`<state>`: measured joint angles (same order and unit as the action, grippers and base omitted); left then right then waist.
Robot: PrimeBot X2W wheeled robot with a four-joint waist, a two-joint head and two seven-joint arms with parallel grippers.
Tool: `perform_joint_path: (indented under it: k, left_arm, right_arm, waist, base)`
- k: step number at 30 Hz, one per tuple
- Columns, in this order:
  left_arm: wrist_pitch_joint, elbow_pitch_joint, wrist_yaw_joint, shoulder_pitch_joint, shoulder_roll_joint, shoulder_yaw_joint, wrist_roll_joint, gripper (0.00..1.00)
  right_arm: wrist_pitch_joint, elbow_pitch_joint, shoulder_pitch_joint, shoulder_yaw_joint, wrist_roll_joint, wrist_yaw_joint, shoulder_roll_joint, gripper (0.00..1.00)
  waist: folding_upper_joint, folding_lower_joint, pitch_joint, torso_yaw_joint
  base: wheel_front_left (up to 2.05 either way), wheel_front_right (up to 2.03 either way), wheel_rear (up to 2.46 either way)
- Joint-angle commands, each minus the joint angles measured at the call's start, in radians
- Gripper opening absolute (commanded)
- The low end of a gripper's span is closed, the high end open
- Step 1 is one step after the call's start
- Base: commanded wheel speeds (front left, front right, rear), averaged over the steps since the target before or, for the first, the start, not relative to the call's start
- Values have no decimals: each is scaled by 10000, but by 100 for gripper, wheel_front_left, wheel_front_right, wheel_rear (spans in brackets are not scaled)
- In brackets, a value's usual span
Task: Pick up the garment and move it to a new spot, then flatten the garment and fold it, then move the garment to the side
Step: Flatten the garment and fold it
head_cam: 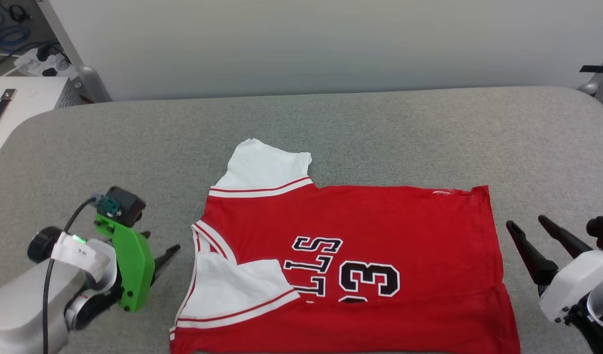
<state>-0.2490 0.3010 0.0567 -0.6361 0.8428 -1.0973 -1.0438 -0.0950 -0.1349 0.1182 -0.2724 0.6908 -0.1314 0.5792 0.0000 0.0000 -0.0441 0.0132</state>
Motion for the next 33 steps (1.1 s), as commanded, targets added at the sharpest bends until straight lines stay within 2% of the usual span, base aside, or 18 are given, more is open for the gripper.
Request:
perform_joint_path:
  k: [1, 4, 7, 11, 17, 21, 26, 33]
  left_arm:
    - [182, 120, -4, -286, -197, 85, 153, 100]
    - [450, 504, 49, -831, -612, 245, 335, 100]
    - [431, 888, 172, -1423, -920, 296, 504, 100]
    - [-290, 1476, 374, -2311, -1257, 426, 212, 100]
    - [-2687, 2242, 514, -3898, -1575, 645, -786, 100]
    - [-3687, 2626, 382, -5036, -1803, 705, -811, 100]
    - [-4523, 3232, 208, -6163, -2141, 596, -559, 100]
    - [-4866, 4242, 147, -6860, -2537, 184, 23, 100]
  right_arm:
    - [354, 140, -164, 341, -377, 7, -349, 100]
    - [1098, 582, -286, 1247, -1360, 7, -1186, 100]
    - [1486, 1094, -347, 1698, -2174, 7, -1785, 100]
    - [1638, 1703, -350, 1880, -2805, 7, -2290, 100]
    - [1569, 2078, -140, 1620, -3062, 7, -2473, 100]
    - [1668, 2186, 147, 1511, -3041, 7, -2433, 100]
    - [1841, 2221, 628, 1290, -2956, 7, -2399, 100]
    - [2095, 2212, 1195, 951, -2848, 7, -2327, 100]
  waist:
    - [0, 0, -102, -75]
    - [0, 0, -360, -263]
    - [0, 0, -729, -524]
    - [0, 0, -1377, -918]
    - [0, 0, -2447, -1481]
    - [0, 0, -3144, -1749]
    - [0, 0, -3905, -2020]
    - [0, 0, -4646, -2257]
  base:
    - [0, 0, 0]
    - [0, 0, 0]
    - [0, 0, 0]
    - [0, 0, 0]
    - [0, 0, 0]
    - [0, 0, 0]
    - [0, 0, 0]
    - [0, 0, 0]
